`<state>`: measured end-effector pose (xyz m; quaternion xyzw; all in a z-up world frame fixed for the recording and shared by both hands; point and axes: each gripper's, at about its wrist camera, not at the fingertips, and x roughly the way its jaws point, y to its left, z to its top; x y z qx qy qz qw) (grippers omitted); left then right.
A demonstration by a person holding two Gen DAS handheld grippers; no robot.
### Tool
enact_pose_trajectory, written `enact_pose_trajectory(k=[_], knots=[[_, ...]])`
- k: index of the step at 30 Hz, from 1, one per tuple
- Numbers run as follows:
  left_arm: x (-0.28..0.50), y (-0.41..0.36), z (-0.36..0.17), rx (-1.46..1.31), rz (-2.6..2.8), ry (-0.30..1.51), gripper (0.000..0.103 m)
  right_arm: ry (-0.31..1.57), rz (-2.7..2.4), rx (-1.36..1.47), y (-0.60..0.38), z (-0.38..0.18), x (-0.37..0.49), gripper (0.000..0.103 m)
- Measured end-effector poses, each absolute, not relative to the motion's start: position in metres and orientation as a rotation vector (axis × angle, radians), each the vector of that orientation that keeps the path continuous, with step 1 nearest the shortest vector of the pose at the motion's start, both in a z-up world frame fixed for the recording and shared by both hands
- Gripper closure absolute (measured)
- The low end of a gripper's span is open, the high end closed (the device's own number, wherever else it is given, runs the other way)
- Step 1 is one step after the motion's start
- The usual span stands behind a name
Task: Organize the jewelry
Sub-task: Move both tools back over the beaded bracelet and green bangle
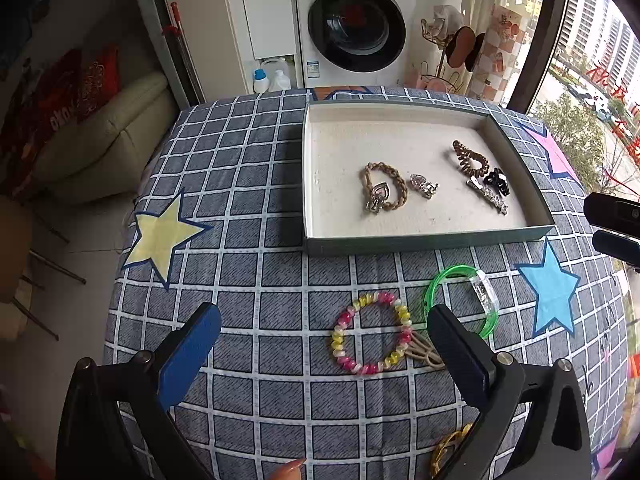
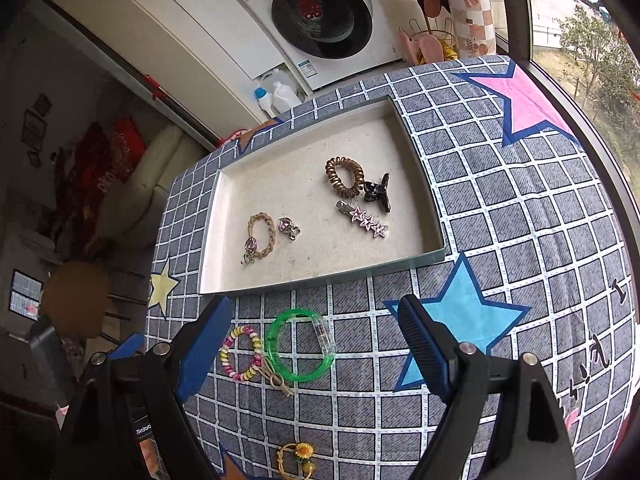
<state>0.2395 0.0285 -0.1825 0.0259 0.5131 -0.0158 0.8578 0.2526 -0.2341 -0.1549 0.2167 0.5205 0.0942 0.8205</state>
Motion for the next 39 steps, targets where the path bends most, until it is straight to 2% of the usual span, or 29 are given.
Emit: enact_pose_trajectory(k=[16, 28, 39], knots=[[0.209, 0.069, -0.222, 0.012, 0.019, 1.188, 0.000, 1.255, 0.194, 0.385, -0.210, -0.181, 0.210, 0.016], [0.231, 0.071, -0.240, -0.035, 0.005, 1.230, 0.000, 1.343, 0.146, 0.340, -0.200, -0.211, 0.198, 0.016], [0.251, 0.056, -0.256, 0.006, -0.018, 1.250, 0.000, 1.375, 0.097, 0.320, -0.194, -0.228, 0.221, 0.016]])
